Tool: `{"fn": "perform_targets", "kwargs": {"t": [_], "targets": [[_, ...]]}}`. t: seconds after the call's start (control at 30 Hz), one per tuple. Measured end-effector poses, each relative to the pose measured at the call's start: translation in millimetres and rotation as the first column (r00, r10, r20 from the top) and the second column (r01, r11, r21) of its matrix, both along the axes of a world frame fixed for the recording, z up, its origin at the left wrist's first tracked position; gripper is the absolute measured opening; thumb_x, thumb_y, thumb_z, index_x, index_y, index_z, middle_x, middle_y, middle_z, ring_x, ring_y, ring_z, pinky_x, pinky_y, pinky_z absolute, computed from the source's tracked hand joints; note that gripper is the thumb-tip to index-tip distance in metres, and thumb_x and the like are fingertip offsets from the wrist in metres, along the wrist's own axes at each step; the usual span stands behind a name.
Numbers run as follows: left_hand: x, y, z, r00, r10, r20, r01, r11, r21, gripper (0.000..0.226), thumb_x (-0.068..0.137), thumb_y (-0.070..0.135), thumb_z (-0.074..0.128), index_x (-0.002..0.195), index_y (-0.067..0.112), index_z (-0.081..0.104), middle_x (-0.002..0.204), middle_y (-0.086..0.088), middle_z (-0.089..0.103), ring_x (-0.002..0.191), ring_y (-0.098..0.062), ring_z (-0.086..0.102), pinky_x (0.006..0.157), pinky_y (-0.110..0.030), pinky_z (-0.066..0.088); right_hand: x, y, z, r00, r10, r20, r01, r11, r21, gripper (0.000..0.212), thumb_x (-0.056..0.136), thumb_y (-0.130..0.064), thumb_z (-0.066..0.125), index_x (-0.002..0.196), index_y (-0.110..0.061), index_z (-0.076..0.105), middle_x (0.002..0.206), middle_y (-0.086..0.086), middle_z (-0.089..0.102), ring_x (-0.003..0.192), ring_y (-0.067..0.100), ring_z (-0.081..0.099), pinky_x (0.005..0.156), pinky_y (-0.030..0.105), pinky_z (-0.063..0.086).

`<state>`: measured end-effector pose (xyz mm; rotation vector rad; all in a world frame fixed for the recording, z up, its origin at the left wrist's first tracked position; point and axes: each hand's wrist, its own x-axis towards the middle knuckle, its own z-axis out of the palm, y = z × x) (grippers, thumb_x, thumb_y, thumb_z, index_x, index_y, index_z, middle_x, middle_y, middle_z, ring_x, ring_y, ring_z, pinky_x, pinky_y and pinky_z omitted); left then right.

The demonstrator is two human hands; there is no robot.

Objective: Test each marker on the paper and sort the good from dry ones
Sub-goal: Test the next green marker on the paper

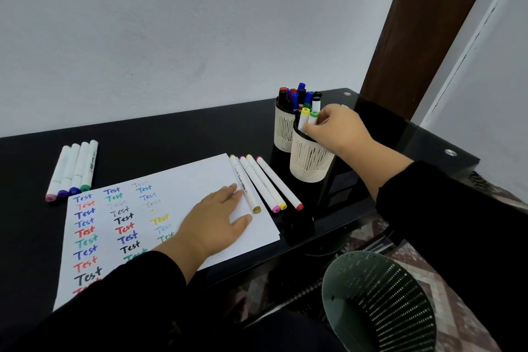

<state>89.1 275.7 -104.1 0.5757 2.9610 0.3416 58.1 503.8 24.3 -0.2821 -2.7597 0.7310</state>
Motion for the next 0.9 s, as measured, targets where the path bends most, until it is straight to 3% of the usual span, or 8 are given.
{"fn": "perform_targets", "kwargs": {"t": [0.13, 0.3, 0.37, 0.47, 0.57, 0.63, 0.73, 0.9], "targets": [[1.1, 1.3, 3.4, 1.000, -0.004, 0.003, 0.004, 1.000, -0.031, 0.064, 0.096, 0.053, 0.027, 0.150, 0.027, 0.007, 0.157, 0.012, -0.001, 0.144, -0.008, 0.002, 0.114, -0.025, 0.007, 1.6, 1.5, -2.8, 0.999, 0.009, -0.054, -0.010, 1.000, -0.023, 0.018, 0.089, -0.031, 0.060, 0.098, -0.015, 0.056, 0.090, 0.001, 0.060, 0.081, 0.014, 0.055, 0.066, 0.024, 0.040], [0.8, 2.5, 9.0, 0.999, -0.016, 0.044, 0.020, 0.996, -0.091, 0.065, 0.096, 0.053, 0.027, 0.151, 0.024, 0.006, 0.157, 0.011, -0.002, 0.144, -0.009, 0.002, 0.114, -0.026, 0.008, 7.2, 4.1, -2.1, 0.994, 0.027, -0.110, -0.031, 0.999, -0.037, 0.032, 0.089, -0.034, 0.060, 0.116, -0.017, 0.053, 0.098, 0.005, 0.062, 0.076, 0.014, 0.056, 0.056, 0.023, 0.042], [-0.3, 3.0, 13.6, 0.993, -0.005, 0.116, 0.010, 0.999, -0.043, 0.064, 0.096, 0.052, 0.030, 0.150, 0.025, 0.008, 0.157, 0.012, -0.001, 0.144, -0.008, 0.002, 0.114, -0.027, 0.009, 10.5, 4.0, 2.1, 0.989, 0.047, -0.137, -0.046, 0.999, 0.005, 0.035, 0.090, -0.036, 0.060, 0.118, -0.016, 0.052, 0.098, 0.005, 0.061, 0.079, 0.016, 0.058, 0.062, 0.026, 0.044], [1.3, -2.2, 21.8, 0.990, 0.067, 0.125, -0.072, 0.997, 0.036, 0.059, 0.099, 0.043, 0.031, 0.150, 0.024, 0.010, 0.157, 0.010, 0.002, 0.144, -0.008, 0.001, 0.114, -0.026, 0.005, 16.6, -1.9, 11.9, 0.978, 0.084, -0.193, -0.071, 0.995, 0.070, 0.033, 0.091, -0.034, 0.059, 0.117, -0.014, 0.052, 0.096, 0.005, 0.058, 0.086, 0.019, 0.057, 0.069, 0.029, 0.043], [4.1, -13.6, 19.3, 0.975, 0.220, -0.023, -0.221, 0.973, -0.065, 0.055, 0.099, 0.036, 0.029, 0.150, 0.022, 0.013, 0.158, 0.001, 0.001, 0.145, -0.016, -0.001, 0.116, -0.032, 0.002, 24.2, -19.0, 18.9, 0.966, 0.139, -0.217, -0.118, 0.987, 0.108, 0.024, 0.092, -0.031, 0.055, 0.108, -0.013, 0.053, 0.091, 0.000, 0.051, 0.085, 0.018, 0.053, 0.068, 0.028, 0.039], [8.1, -20.3, 17.1, 0.932, 0.361, -0.022, -0.362, 0.928, -0.087, 0.057, 0.097, 0.043, 0.029, 0.149, 0.024, 0.016, 0.158, -0.004, 0.002, 0.145, -0.021, -0.001, 0.116, -0.040, 0.001, 29.5, -36.8, 19.8, 0.958, 0.218, -0.186, -0.195, 0.972, 0.133, 0.018, 0.093, -0.030, 0.054, 0.101, -0.014, 0.053, 0.082, -0.004, 0.047, 0.077, 0.014, 0.050, 0.064, 0.025, 0.037], [13.4, -27.1, 17.6, 0.879, 0.469, 0.089, -0.469, 0.883, -0.016, 0.062, 0.094, 0.052, 0.032, 0.148, 0.025, 0.020, 0.157, -0.003, 0.006, 0.144, -0.021, 0.003, 0.115, -0.045, 0.001, 35.8, -68.3, 15.4, 0.934, 0.337, -0.120, -0.321, 0.937, 0.135, 0.013, 0.093, -0.031, 0.054, 0.095, -0.019, 0.051, 0.078, -0.008, 0.044, 0.073, 0.010, 0.046, 0.060, 0.021, 0.034], [12.7, -44.1, 24.7, 0.835, 0.484, 0.262, -0.542, 0.806, 0.239, 0.057, 0.094, 0.015, 0.036, 0.148, 0.018, 0.020, 0.158, -0.003, 0.003, 0.144, -0.018, 0.004, 0.116, -0.032, 0.007, 33.6, -117.2, -7.5, 0.894, 0.446, -0.048, -0.434, 0.887, 0.159, 0.013, 0.094, -0.033, 0.053, 0.095, -0.020, 0.051, 0.081, -0.009, 0.044, 0.075, 0.009, 0.046, 0.053, 0.016, 0.030]]}}
